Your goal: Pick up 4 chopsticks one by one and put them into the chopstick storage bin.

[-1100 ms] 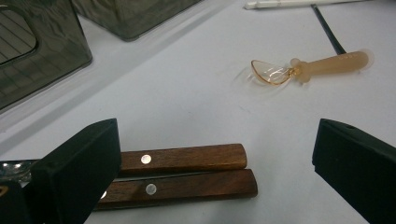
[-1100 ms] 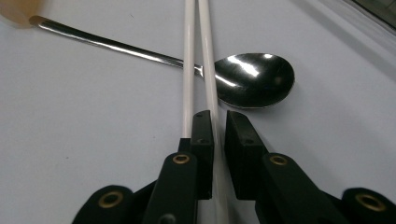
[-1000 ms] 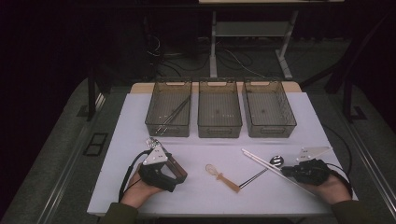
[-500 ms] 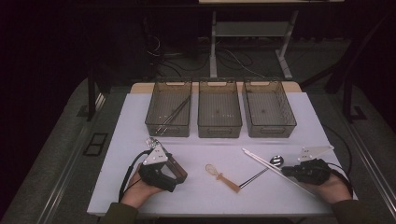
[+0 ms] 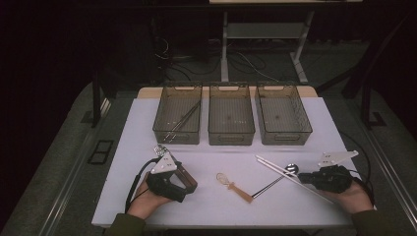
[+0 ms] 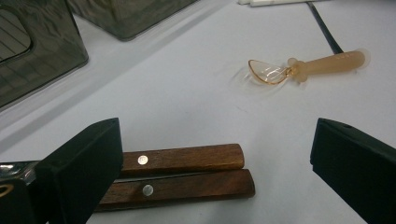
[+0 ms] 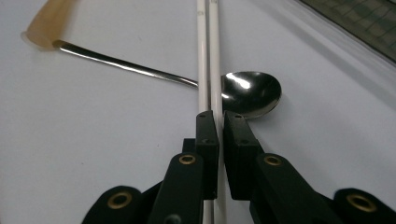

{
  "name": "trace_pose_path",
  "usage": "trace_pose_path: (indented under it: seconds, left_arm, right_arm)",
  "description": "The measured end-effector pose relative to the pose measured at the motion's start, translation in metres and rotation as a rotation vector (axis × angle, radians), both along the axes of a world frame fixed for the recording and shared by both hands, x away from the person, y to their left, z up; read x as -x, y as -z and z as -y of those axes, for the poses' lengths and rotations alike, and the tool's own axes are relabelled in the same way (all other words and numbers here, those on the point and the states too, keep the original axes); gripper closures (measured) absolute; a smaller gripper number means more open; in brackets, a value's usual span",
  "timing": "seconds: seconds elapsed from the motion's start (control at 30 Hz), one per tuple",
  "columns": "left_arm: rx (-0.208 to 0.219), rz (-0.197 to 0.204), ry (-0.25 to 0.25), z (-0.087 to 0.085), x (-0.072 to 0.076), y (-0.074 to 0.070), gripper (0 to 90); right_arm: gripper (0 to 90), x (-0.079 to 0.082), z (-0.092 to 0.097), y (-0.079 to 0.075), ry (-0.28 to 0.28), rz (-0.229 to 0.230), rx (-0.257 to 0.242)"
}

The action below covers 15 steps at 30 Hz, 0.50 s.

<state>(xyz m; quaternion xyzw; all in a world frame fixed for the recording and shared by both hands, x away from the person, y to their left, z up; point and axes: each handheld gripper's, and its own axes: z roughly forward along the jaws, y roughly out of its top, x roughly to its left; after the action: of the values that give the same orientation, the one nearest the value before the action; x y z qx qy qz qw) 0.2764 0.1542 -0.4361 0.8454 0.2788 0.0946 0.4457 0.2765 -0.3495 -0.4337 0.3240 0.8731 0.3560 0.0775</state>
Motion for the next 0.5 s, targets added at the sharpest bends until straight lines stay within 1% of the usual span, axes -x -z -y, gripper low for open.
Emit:
trace_pose_path:
  seconds: [0.33, 0.5]
  left_arm:
    - [0.002, -0.001, 0.004, 0.001, 0.0, 0.0, 1.0]
    - [0.001, -0.004, 0.008, 0.001, 0.0, 0.001, 1.0]
  right_arm:
    - [84.9, 0.002, 0.003, -0.011, 0.002, 0.022, -0.05]
    - [85.0, 0.002, 0.004, -0.016, 0.003, 0.033, -0.088]
